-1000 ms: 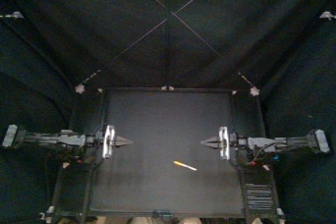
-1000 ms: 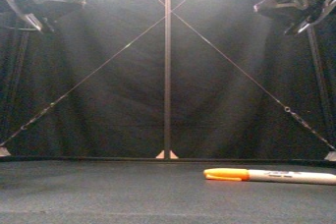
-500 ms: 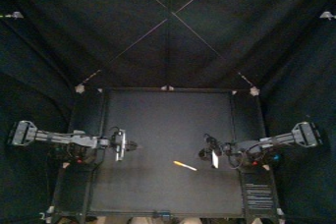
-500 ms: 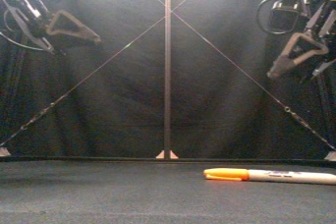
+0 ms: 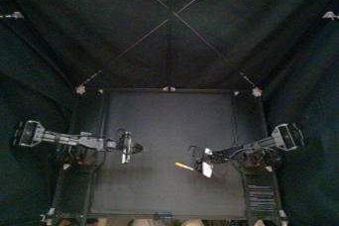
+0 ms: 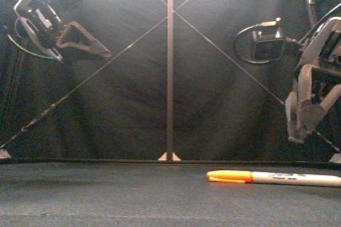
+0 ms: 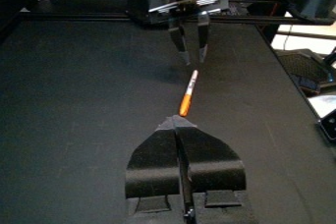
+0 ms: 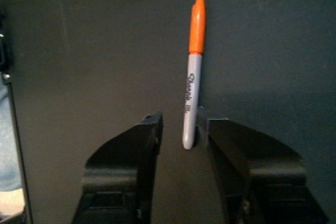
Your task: Uncap the pen
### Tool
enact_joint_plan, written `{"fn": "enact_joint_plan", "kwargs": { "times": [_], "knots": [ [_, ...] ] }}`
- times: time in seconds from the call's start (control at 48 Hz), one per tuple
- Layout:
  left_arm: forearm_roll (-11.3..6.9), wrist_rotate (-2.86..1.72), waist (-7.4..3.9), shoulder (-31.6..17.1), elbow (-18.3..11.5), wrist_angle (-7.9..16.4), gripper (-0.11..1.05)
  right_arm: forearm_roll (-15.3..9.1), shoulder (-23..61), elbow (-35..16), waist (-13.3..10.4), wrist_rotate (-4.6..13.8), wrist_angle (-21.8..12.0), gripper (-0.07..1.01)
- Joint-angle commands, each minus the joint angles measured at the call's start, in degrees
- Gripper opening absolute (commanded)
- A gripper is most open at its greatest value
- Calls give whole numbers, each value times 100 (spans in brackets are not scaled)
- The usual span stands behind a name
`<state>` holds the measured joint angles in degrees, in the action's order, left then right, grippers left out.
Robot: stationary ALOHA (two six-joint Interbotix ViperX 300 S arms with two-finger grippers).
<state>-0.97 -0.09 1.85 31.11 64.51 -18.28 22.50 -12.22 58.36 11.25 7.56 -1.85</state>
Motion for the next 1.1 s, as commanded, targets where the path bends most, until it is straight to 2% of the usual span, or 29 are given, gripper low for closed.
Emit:
{"fn": "enact_joint_plan", "kwargs": {
  "times": [0.021,0.812,0.938,1.104],
  "knots": [
    [0,-9,9,0,-141,-62,20,-44,193,-220,9,0,0,80],
    [-9,-9,18,0,-123,-62,22,-97,1187,-589,53,9,-211,80],
    [-9,-9,9,0,-123,-62,22,-114,1283,-624,70,9,-316,77],
    [-9,0,9,0,-114,-62,22,-132,1318,-633,105,0,-352,68]
  ]
}}
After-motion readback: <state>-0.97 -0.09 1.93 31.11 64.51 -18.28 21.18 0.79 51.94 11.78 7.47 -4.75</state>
